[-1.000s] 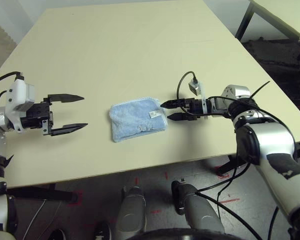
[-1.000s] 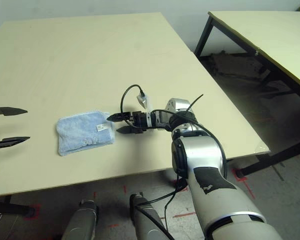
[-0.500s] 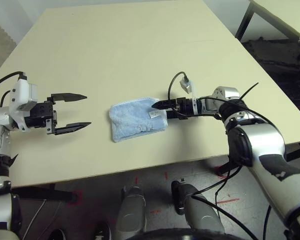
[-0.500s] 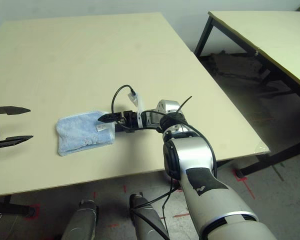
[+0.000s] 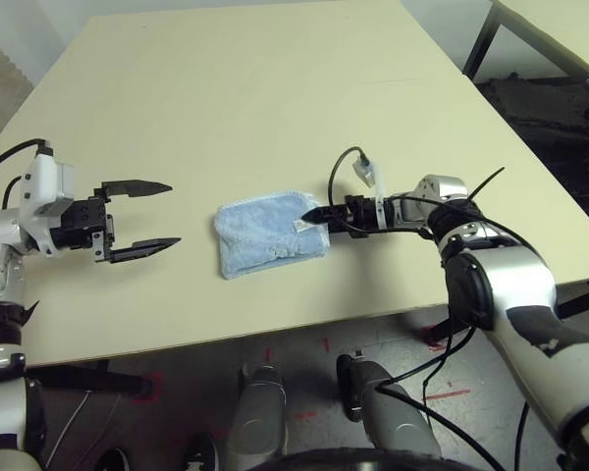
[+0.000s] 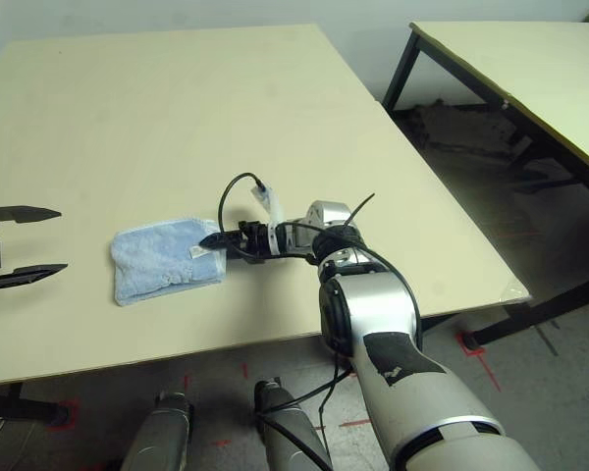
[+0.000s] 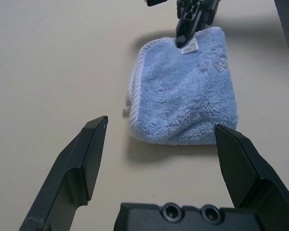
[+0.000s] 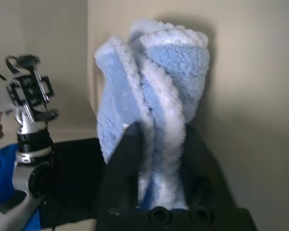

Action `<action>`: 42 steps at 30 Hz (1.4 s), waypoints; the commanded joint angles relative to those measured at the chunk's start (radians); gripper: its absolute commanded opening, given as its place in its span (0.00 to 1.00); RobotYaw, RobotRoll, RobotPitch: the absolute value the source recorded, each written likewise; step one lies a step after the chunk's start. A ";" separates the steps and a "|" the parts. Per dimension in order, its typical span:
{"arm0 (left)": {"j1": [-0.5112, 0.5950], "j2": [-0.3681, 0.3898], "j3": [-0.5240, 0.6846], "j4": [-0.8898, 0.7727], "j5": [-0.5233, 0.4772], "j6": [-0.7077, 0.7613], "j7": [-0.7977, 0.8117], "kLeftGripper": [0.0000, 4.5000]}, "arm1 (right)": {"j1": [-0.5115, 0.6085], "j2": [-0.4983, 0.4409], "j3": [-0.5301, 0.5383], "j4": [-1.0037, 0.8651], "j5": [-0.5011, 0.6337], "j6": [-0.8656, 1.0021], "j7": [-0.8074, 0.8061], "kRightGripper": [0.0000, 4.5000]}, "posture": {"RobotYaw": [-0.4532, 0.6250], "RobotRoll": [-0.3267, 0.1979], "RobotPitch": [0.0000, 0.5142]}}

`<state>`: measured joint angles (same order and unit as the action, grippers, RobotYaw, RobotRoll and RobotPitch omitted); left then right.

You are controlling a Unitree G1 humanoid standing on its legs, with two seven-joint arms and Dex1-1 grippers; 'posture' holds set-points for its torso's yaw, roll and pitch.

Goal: Fold the towel and set it aside.

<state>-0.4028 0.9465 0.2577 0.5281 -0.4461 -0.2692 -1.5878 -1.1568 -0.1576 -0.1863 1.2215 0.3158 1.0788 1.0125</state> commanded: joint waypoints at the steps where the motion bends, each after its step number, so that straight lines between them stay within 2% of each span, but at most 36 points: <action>1: 0.008 -0.001 0.008 -0.002 -0.006 -0.007 -0.005 1.00 | 0.006 -0.008 -0.021 0.007 0.009 -0.003 -0.027 0.02 | 0.54 0.62 0.31; 9: 0.005 -0.009 -0.001 0.000 -0.001 -0.005 -0.001 1.00 | -0.003 -0.044 -0.063 0.011 0.036 0.002 -0.048 0.01 | 0.53 0.62 0.32; 14: -0.001 -0.016 -0.003 -0.001 0.001 -0.003 0.001 1.00 | -0.021 -0.104 -0.212 0.048 0.116 -0.059 -0.211 0.01 | 0.53 0.62 0.32; 21: 0.001 -0.028 -0.005 0.001 0.004 -0.008 0.004 1.00 | -0.025 -0.193 -0.416 0.078 0.217 -0.261 -0.494 0.01 | 0.52 0.62 0.31; 32: -0.005 -0.035 -0.009 0.001 0.005 -0.004 -0.006 1.00 | 0.005 -0.285 -0.649 0.107 0.342 -0.683 -0.881 0.01 | 0.50 0.62 0.31; 42: 0.007 -0.025 0.003 -0.007 -0.003 0.006 -0.007 1.00 | 0.020 -0.290 -0.751 0.112 0.430 -0.828 -0.993 0.01 | 0.51 0.62 0.31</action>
<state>-0.4074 0.9104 0.2564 0.5287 -0.4447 -0.2667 -1.5861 -1.1517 -0.4475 -0.9100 1.3185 0.7203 0.2740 0.0444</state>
